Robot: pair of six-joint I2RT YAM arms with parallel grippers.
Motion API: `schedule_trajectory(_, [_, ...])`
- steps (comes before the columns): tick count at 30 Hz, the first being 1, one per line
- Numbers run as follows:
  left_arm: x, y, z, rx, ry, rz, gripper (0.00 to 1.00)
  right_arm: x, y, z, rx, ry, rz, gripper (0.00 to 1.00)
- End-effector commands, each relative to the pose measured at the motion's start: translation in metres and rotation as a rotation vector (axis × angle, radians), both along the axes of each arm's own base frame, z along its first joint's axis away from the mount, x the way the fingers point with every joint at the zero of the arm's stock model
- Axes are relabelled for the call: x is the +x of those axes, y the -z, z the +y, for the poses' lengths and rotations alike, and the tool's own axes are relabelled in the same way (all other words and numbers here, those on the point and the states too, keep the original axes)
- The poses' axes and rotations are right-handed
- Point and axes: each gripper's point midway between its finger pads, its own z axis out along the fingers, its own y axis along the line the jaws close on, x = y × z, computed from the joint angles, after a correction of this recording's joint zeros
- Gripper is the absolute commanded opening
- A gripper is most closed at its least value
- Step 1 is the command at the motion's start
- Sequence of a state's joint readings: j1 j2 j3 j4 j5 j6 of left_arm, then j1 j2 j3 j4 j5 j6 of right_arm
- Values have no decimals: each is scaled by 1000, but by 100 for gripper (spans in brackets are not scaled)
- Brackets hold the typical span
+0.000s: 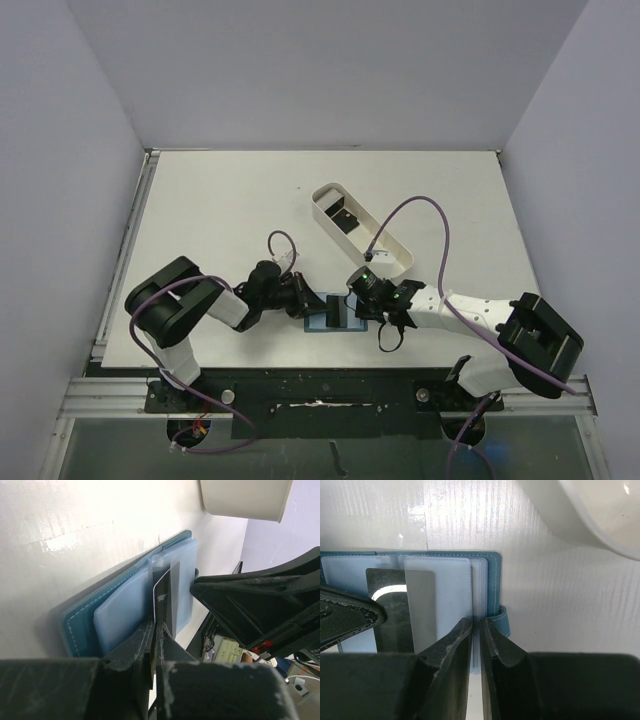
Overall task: Put the credit cards into the card holder
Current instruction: Insert the credit card into the card holder.
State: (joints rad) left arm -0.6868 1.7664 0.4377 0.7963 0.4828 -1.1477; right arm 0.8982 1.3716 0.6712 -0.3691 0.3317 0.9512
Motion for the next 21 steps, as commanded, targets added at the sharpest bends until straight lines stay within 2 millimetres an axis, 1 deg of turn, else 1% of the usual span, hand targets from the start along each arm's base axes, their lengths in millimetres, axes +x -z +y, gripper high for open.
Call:
schedule_trajectory(1, [8, -2, -8, -15, -29, -35, 0, 2, -7, 4, 32, 12, -28, 14])
schedule_trajectory(6, [10, -3, -10, -19, -50, -39, 0, 0, -6, 5, 45, 8, -27, 14])
schedule_trajectory(10, [7, -5, -15, -19, -31, -42, 0, 0, -9, 3, 45, 9, -33, 14])
schedule_trajectory(11, [7, -6, -15, -20, -33, -43, 2, 1, -11, 3, 44, 10, -36, 15])
schedule_trajectory(15, [7, -14, -10, 2, -43, -62, 22, 4, -27, -3, 31, 27, -66, 22])
schedule_trajectory(18, [10, -16, -6, 47, -43, -82, 30, 3, -33, -7, 45, 32, -83, 24])
schedule_trajectory(21, [10, -18, -5, 58, -42, -85, 34, 2, -31, -14, 32, 46, -89, 24])
